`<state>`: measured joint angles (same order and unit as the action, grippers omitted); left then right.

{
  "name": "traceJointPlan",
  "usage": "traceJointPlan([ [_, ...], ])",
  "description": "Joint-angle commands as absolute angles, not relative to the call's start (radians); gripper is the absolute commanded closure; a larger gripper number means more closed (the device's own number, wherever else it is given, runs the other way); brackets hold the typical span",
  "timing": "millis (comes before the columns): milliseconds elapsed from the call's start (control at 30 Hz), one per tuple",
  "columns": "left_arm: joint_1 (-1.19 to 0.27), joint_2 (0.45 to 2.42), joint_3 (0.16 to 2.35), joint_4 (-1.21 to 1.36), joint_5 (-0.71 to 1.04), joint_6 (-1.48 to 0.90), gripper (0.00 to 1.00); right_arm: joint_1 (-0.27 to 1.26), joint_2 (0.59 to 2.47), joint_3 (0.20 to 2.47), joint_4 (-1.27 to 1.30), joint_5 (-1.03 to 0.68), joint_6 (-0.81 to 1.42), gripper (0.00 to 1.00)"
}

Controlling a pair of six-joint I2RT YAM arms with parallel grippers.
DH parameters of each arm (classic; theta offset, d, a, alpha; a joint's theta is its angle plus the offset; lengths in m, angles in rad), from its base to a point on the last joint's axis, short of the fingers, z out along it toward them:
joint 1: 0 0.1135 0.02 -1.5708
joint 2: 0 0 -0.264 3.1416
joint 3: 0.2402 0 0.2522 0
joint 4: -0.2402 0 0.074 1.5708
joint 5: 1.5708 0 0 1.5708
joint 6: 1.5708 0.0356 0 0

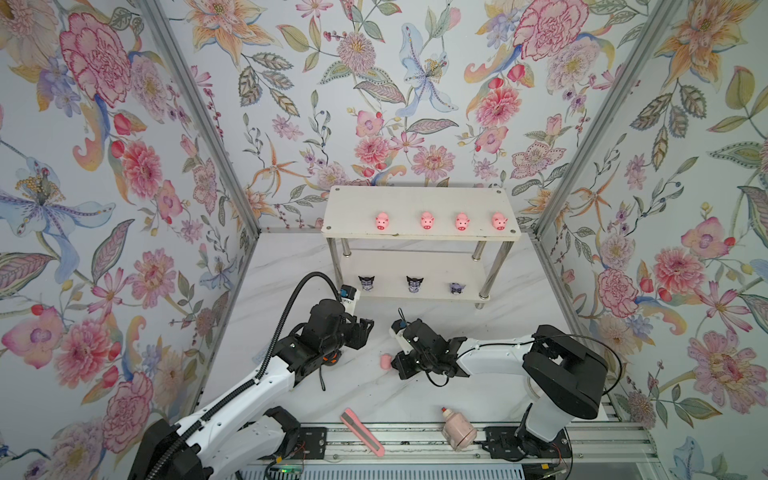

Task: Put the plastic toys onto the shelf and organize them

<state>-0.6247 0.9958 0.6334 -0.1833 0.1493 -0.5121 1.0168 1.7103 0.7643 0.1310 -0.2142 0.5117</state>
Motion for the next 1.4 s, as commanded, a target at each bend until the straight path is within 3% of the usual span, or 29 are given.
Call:
traceJointPlan([
  [0, -0.630, 0.988, 0.668, -0.213, 0.120, -0.497, 0.42, 1.046, 1.769, 0.819, 0.162, -0.282, 0.548, 1.00],
  [167, -0.631, 0.984, 0.682, -0.240, 0.113, -0.491, 0.42, 1.057, 1.800, 0.879, 0.172, -0.337, 0.539, 1.00],
  [367, -0.631, 0.940, 0.660, -0.271, 0.092, -0.495, 0.42, 1.026, 1.686, 0.873, 0.129, -0.341, 0.479, 1.00],
  [500, -0.632, 0.905, 0.604, -0.261, 0.112, -0.524, 0.48, 0.985, 1.632, 0.897, 0.087, -0.314, 0.430, 0.99],
  [867, -0.722, 0.888, 0.452, -0.246, 0.115, -0.637, 0.50, 0.908, 1.843, 0.982, 0.082, -0.402, 0.439, 1.00],
  [1367, -0.731, 0.868, 0.477, -0.284, 0.046, -0.653, 0.48, 1.018, 1.826, 0.756, 0.255, -0.377, 0.565, 0.99],
])
